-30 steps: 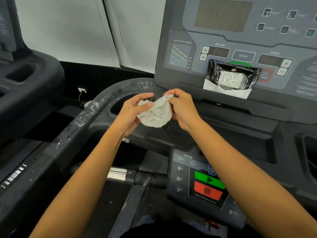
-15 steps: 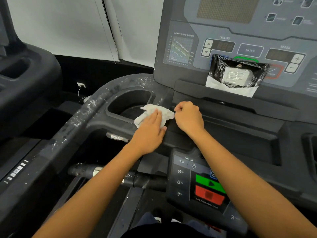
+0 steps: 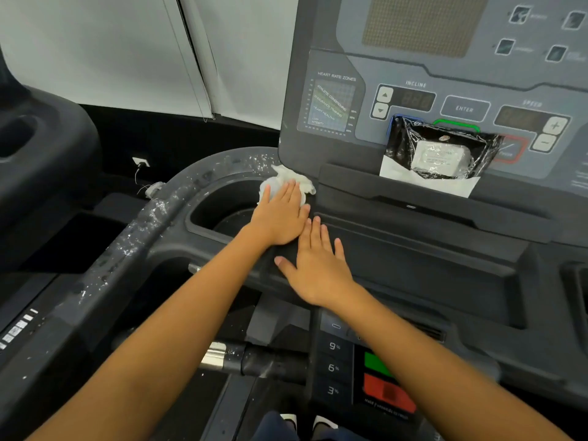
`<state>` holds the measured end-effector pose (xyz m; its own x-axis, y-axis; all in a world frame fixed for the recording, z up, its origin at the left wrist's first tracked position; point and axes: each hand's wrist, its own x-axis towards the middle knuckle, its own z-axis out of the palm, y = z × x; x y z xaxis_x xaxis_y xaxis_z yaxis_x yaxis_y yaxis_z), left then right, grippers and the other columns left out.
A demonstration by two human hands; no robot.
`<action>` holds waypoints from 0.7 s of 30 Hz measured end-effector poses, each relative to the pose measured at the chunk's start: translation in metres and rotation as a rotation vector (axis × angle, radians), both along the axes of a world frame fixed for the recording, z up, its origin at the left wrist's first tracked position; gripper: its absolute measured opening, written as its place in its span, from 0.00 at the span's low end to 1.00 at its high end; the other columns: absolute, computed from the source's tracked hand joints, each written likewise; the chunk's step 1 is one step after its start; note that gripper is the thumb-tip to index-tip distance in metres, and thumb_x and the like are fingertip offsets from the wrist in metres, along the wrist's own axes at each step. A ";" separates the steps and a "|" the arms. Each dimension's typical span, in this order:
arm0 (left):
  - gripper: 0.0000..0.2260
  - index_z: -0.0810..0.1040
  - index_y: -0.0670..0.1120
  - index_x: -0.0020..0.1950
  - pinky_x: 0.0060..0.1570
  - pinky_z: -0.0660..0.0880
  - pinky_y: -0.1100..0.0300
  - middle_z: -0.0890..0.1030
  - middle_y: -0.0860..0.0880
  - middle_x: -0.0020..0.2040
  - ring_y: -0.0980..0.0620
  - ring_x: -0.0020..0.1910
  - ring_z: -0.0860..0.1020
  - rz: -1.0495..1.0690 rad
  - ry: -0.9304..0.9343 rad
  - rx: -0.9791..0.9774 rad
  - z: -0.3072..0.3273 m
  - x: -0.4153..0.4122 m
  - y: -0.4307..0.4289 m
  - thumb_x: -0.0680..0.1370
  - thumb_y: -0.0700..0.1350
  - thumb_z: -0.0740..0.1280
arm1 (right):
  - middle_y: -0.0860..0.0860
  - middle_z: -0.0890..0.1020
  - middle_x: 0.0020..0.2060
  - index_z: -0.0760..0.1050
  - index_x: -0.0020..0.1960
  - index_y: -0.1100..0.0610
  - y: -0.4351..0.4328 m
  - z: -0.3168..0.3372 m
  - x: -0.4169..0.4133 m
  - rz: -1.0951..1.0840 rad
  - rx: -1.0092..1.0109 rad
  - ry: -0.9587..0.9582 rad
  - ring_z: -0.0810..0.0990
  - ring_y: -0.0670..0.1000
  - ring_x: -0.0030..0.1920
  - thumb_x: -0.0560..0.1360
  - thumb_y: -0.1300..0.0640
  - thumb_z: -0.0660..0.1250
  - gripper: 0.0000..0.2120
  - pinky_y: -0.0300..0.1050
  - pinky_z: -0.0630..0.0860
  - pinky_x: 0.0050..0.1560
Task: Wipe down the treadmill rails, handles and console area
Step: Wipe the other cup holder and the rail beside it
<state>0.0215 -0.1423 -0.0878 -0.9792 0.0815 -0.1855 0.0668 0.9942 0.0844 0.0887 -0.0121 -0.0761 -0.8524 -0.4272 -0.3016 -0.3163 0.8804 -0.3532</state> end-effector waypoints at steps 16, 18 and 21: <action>0.26 0.45 0.41 0.78 0.74 0.40 0.46 0.46 0.45 0.79 0.51 0.78 0.43 0.017 0.043 0.142 -0.001 -0.005 -0.004 0.84 0.50 0.46 | 0.62 0.33 0.75 0.30 0.75 0.65 -0.031 0.000 0.006 -0.172 0.031 0.002 0.33 0.59 0.76 0.74 0.28 0.52 0.53 0.64 0.36 0.73; 0.25 0.46 0.42 0.79 0.73 0.37 0.45 0.46 0.46 0.80 0.52 0.78 0.42 0.033 -0.010 0.203 0.005 0.003 -0.002 0.84 0.50 0.46 | 0.61 0.32 0.75 0.29 0.75 0.63 -0.026 0.002 0.005 -0.131 0.039 -0.018 0.33 0.59 0.76 0.73 0.27 0.51 0.52 0.63 0.37 0.74; 0.25 0.45 0.47 0.79 0.72 0.31 0.50 0.45 0.50 0.79 0.55 0.77 0.41 0.028 -0.117 0.429 0.016 0.039 -0.008 0.84 0.53 0.45 | 0.59 0.32 0.75 0.29 0.76 0.59 -0.012 0.005 0.000 -0.051 0.048 -0.052 0.34 0.56 0.77 0.75 0.29 0.50 0.48 0.59 0.38 0.75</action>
